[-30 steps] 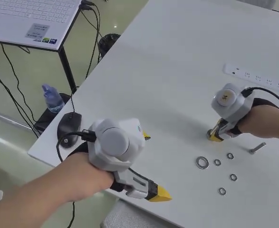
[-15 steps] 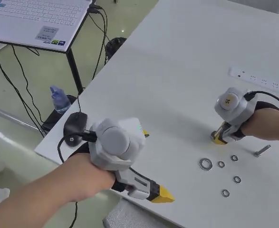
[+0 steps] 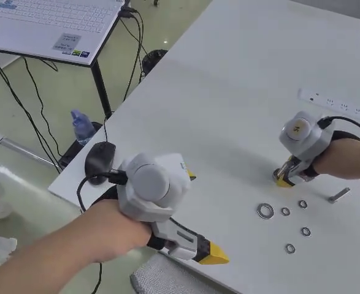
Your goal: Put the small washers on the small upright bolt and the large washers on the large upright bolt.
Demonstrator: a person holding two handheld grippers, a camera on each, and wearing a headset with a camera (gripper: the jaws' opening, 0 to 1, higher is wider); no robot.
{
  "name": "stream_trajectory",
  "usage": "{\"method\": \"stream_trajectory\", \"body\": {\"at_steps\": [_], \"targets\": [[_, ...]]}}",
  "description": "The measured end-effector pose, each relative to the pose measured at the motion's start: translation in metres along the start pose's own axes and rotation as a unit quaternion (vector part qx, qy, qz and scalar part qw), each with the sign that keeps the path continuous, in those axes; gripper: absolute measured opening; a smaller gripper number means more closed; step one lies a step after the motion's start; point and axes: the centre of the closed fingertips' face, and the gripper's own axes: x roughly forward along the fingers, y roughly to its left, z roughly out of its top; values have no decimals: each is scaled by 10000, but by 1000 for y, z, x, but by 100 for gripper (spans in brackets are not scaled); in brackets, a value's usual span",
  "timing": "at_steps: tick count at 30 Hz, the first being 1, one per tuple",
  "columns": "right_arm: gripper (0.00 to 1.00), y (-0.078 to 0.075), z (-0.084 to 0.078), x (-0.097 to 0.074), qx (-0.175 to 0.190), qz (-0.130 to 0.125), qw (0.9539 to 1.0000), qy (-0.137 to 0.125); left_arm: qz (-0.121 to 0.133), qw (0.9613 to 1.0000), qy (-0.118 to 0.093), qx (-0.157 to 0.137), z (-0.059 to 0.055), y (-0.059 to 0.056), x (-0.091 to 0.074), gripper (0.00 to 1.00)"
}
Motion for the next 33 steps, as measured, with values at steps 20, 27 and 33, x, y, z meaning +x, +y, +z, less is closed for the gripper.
{"method": "stream_trajectory", "body": {"at_steps": [20,27,33], "targets": [[46,7,11,-39,-47,92,9988,-472,-3,9999,-106,49,7,-4,5,98],[46,13,12,-50,-131,94,9984,-536,-41,10000,-56,60,6,-7,6,97],[45,20,9,-55,-287,104,9982,-521,-36,9999,15,114,6,-7,6,95]]}}
